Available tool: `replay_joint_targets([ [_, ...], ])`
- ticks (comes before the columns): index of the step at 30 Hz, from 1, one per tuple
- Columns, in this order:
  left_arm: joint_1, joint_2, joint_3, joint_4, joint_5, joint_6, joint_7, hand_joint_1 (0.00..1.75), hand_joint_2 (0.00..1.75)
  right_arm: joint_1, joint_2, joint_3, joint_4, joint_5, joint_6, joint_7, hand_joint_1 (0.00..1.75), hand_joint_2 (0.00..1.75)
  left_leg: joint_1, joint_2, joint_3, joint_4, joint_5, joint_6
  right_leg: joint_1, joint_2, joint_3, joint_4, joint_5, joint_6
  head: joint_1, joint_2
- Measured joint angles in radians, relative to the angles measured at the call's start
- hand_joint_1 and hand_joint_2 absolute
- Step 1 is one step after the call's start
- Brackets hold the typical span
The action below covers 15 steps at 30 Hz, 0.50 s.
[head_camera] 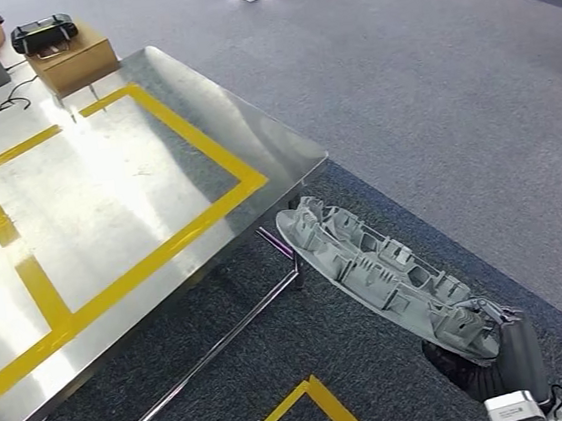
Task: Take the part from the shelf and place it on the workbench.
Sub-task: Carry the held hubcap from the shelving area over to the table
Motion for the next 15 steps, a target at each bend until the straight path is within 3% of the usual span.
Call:
replay_joint_targets([
  [2, -0.001, -0.001, -0.001, 0.000, 0.002, -0.002, 0.000, 0.00, 0.00, -0.025, -0.009, 0.007, 0.015, 0.007, 0.011, 0.005, 1.75, 1.75, 0.001, -0.022, 0.002, 0.004, -0.004, -0.005, -0.002, 0.021, 0.050, -0.123, 0.076, -0.003, 0.000, 0.000],
  [3, -0.003, -0.002, -0.001, 0.000, 0.003, -0.002, 0.000, 0.00, 0.00, -0.041, -0.014, 0.012, 0.023, 0.012, 0.015, 0.006, 1.75, 1.75, 0.001, -0.032, 0.000, 0.010, -0.007, -0.009, -0.004, 0.038, 0.080, -0.187, 0.100, -0.005, 0.001, 0.000],
  [5, -0.005, -0.002, -0.002, 0.000, 0.005, -0.003, 0.000, 0.00, 0.00, -0.085, -0.024, 0.027, 0.041, 0.024, 0.025, 0.014, 1.75, 1.75, 0.002, -0.048, -0.010, 0.017, -0.008, -0.021, -0.005, 0.062, 0.110, -0.246, 0.110, -0.010, 0.000, 0.000],
  [7, -0.005, -0.002, -0.003, 0.000, 0.006, -0.003, 0.000, 0.00, 0.00, -0.134, -0.033, 0.046, 0.061, 0.037, 0.032, 0.028, 1.75, 1.75, 0.004, -0.062, -0.017, 0.018, -0.005, -0.032, -0.004, 0.051, 0.112, -0.250, 0.110, -0.017, 0.000, 0.000],
  [8, -0.005, -0.002, -0.004, 0.001, 0.006, -0.003, 0.000, 0.00, 0.00, -0.158, -0.038, 0.055, 0.070, 0.042, 0.035, 0.034, 1.75, 1.75, 0.004, -0.058, -0.020, 0.023, -0.008, -0.037, -0.005, 0.042, 0.114, -0.253, 0.112, -0.022, -0.001, 0.000],
  [10, -0.008, -0.001, -0.006, 0.001, 0.005, -0.004, 0.000, 0.00, 0.00, -0.193, -0.044, 0.069, 0.084, 0.050, 0.038, 0.041, 1.75, 1.75, 0.003, -0.025, -0.045, 0.079, -0.040, -0.047, -0.008, 0.020, 0.120, -0.259, 0.111, -0.034, -0.009, 0.000],
  [11, -0.009, -0.001, -0.008, 0.001, 0.006, -0.004, 0.000, 0.00, 0.00, -0.210, -0.048, 0.076, 0.091, 0.055, 0.037, 0.042, 1.75, 1.75, 0.004, -0.001, -0.074, 0.137, -0.068, -0.052, -0.006, 0.008, 0.122, -0.260, 0.110, -0.038, -0.013, 0.000],
  [13, -0.011, 0.001, -0.009, 0.001, 0.006, -0.005, 0.000, 0.00, 0.00, -0.252, -0.054, 0.097, 0.110, 0.072, 0.035, 0.052, 1.75, 1.75, 0.007, 0.019, -0.140, 0.265, -0.115, -0.059, -0.003, -0.013, 0.124, -0.260, 0.107, -0.043, -0.018, 0.000],
  [14, -0.011, 0.001, -0.011, 0.002, 0.006, -0.007, 0.000, 0.00, 0.00, -0.281, -0.057, 0.112, 0.122, 0.084, 0.033, 0.063, 1.75, 1.75, 0.009, 0.022, -0.158, 0.296, -0.116, -0.060, -0.002, -0.022, 0.125, -0.259, 0.106, -0.044, -0.018, 0.000],
  [15, -0.011, 0.001, -0.013, 0.002, 0.008, -0.009, 0.000, 0.00, 0.00, -0.312, -0.060, 0.128, 0.135, 0.096, 0.030, 0.077, 1.75, 1.75, 0.009, 0.023, -0.158, 0.288, -0.097, -0.060, -0.001, -0.030, 0.126, -0.259, 0.105, -0.044, -0.018, 0.000],
])
